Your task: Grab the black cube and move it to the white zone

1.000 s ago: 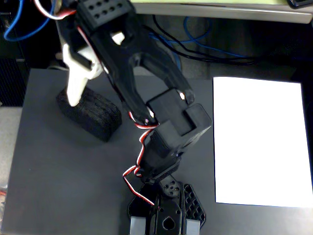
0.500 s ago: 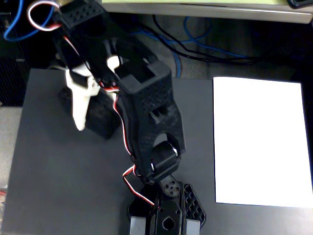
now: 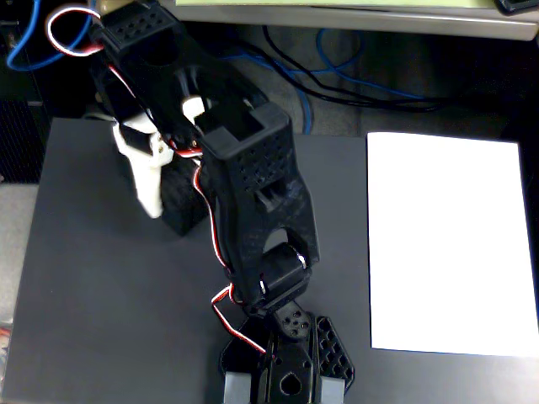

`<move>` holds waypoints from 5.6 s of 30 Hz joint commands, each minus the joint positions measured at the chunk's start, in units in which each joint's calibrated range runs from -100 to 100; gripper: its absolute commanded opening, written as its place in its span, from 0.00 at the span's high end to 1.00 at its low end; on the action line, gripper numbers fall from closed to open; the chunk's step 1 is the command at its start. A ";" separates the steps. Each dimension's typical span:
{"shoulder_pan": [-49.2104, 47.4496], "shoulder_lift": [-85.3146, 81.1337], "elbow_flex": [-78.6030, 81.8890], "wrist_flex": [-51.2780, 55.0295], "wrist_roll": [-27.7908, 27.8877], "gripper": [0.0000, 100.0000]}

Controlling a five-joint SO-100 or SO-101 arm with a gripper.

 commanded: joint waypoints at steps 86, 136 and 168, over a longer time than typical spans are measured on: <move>62.39 -36.93 23.15 -23.26 -53.23 0.98; 74.31 -101.36 63.04 -19.75 -59.46 0.98; 74.24 -52.13 31.58 -20.00 -62.50 0.94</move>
